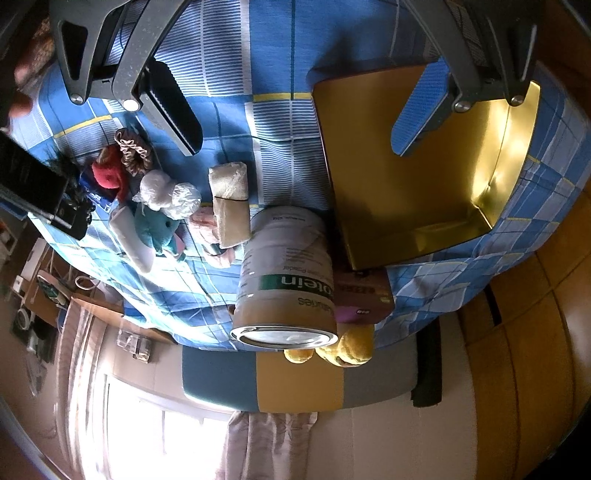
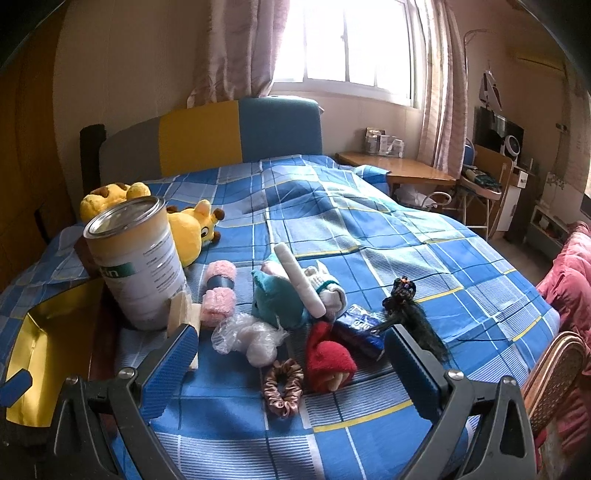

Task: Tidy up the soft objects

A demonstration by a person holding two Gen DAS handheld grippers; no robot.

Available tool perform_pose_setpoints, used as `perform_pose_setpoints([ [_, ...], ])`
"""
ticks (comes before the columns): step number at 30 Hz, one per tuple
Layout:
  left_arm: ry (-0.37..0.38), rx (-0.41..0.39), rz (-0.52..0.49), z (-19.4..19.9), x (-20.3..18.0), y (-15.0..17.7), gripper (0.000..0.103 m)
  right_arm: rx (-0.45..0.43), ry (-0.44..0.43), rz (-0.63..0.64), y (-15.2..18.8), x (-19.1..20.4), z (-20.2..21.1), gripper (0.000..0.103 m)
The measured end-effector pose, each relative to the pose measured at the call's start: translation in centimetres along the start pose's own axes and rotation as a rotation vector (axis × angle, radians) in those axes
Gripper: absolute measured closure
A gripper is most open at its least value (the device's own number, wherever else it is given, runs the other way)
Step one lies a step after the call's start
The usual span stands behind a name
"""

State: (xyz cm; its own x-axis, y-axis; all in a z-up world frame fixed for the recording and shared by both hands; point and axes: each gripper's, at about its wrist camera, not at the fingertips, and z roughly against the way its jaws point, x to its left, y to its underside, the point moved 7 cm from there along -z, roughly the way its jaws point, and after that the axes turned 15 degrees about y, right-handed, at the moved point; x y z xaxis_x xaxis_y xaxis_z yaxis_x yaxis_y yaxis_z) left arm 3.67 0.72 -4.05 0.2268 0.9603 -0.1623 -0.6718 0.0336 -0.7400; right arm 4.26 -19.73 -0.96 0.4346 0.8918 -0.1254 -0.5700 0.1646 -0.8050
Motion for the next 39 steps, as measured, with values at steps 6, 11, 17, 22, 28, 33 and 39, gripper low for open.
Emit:
perform_pose_setpoints([
  [6, 0.015, 0.011, -0.022, -0.3, -0.5, 0.1, 0.000, -0.012, 0.018, -0.022, -1.5, -1.4, -1.3, 0.000],
  [11, 0.110, 0.019, -0.019, -0.7, -1.1, 0.3, 0.000, -0.029, 0.047, -0.056, -3.4, -3.3, -3.6, 0.000],
  [17, 0.182, 0.094, -0.020, -2.0, -2.0, 0.7, 0.000, -0.009, 0.090, -0.094, -3.9, -5.7, -7.6, 0.000],
  [22, 0.251, 0.189, -0.013, -4.0, -3.0, 1.4, 0.003, 0.052, 0.058, -0.165, -3.4, -6.9, -9.4, 0.000],
  [28, 0.288, 0.223, -0.051, -6.0, -4.8, 0.5, 0.005, 0.129, 0.025, -0.236, -2.5, -7.8, -10.7, 0.000],
  [33, 0.293, 0.236, -0.103, -8.1, -6.5, -0.7, 0.015, 0.166, 0.006, -0.283, -2.1, -8.4, -11.2, 0.000],
  [39, 0.317, 0.267, -0.175, -11.6, -9.6, -1.9, 0.017, 0.174, 0.005, -0.284, -2.0, -8.3, -11.4, 0.000],
])
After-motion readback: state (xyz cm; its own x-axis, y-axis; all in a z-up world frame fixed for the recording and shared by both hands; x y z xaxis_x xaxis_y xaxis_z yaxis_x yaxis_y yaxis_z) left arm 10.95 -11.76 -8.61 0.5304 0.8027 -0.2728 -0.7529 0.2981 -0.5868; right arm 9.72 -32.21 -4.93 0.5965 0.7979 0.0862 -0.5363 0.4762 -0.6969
